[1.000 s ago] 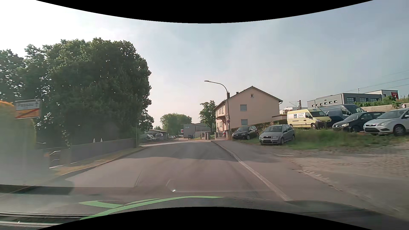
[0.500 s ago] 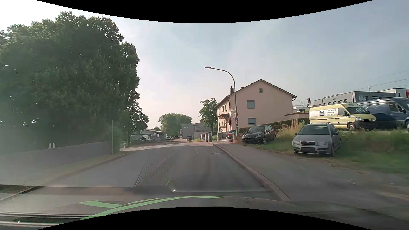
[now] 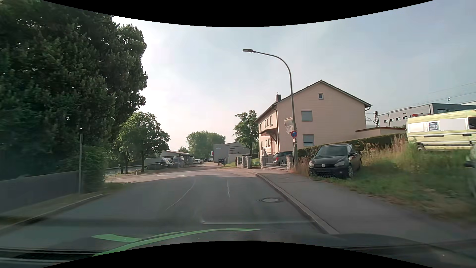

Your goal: Follow the waypoints while adhering to traffic rules and regulations

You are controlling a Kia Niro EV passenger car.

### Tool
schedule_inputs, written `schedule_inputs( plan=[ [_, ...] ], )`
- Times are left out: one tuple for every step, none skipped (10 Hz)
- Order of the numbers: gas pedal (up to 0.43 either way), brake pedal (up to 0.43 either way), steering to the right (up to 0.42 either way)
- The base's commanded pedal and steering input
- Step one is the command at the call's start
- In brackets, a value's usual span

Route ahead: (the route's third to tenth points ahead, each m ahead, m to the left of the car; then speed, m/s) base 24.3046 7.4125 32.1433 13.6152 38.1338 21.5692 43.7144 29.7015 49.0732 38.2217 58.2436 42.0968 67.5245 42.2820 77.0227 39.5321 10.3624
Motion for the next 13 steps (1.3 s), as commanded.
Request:
schedule_inputs(
  plan=[
    [0.000, 0.000, -0.037],
    [0.000, 0.000, -0.047],
    [0.000, 0.000, -0.054],
    [0.000, 0.000, -0.061],
    [0.000, 0.000, -0.066],
    [0.000, 0.000, -0.072],
    [0.000, 0.000, -0.077],
    [0.000, 0.000, -0.081],
    [0.000, 0.000, -0.085],
    [0.000, 0.000, -0.091],
    [0.000, 0.000, -0.101],
    [0.000, 0.000, -0.109],
    [0.000, 0.000, -0.118]
  ],
)
